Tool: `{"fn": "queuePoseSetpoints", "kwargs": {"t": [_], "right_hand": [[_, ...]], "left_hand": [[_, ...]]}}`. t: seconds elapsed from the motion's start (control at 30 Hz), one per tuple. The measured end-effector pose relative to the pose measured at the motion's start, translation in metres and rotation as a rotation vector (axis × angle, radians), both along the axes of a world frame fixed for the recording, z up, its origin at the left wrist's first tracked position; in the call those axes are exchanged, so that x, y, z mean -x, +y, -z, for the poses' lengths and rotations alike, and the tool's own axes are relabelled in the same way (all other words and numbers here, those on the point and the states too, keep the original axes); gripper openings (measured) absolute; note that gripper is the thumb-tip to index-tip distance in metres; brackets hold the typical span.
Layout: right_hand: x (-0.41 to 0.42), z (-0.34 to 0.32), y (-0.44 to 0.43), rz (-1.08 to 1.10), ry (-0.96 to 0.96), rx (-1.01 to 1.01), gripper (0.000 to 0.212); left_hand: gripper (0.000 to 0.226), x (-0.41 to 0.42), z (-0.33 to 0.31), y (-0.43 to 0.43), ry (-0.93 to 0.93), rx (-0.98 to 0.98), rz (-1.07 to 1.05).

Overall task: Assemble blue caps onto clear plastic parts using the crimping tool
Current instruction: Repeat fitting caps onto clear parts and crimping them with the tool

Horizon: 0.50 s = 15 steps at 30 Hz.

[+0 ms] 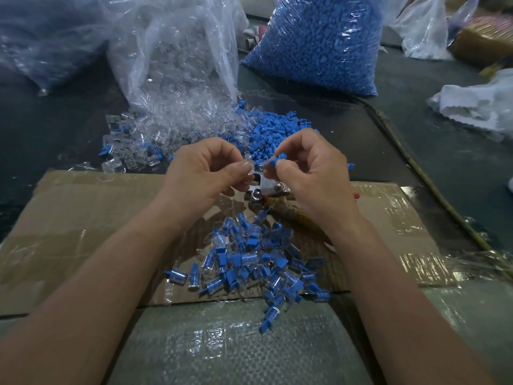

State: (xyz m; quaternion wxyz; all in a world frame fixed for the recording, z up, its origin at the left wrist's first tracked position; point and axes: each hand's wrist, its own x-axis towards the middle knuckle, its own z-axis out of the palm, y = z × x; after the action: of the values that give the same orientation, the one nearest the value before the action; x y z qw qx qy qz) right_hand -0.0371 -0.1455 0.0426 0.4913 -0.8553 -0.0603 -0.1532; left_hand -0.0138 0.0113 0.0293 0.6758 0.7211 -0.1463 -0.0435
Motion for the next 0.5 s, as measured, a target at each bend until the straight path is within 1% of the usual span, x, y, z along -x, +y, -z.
{"fn": "queuePoseSetpoints", "kwargs": {"t": [0.1, 0.2, 0.33, 0.4, 0.5], "right_hand": [[-0.0002, -0.0001, 0.0001, -0.022, -0.015, 0.032, 0.024], [-0.0009, 0.0007, -0.0002, -0.046, -0.027, 0.065, 0.019], [-0.0028, 0.0031, 0.0005, -0.053, -0.014, 0.125, 0.024], [-0.0026, 0.0032, 0.0007, -0.034, -0.002, 0.113, 0.021], [-0.0028, 0.0032, 0.0003, 0.0, -0.001, 0.082, 0.016]], "left_hand": [[0.009, -0.002, 0.0021, 0.0007, 0.019, 0.024, -0.032], [0.013, -0.0032, 0.0032, 0.001, 0.024, 0.023, -0.052], [0.013, -0.0014, 0.0019, 0.0007, -0.016, 0.013, -0.049], [0.014, -0.0016, 0.0017, 0.0005, -0.04, -0.01, -0.08], [0.015, -0.0028, 0.0023, 0.0004, -0.003, 0.014, -0.101]]}}
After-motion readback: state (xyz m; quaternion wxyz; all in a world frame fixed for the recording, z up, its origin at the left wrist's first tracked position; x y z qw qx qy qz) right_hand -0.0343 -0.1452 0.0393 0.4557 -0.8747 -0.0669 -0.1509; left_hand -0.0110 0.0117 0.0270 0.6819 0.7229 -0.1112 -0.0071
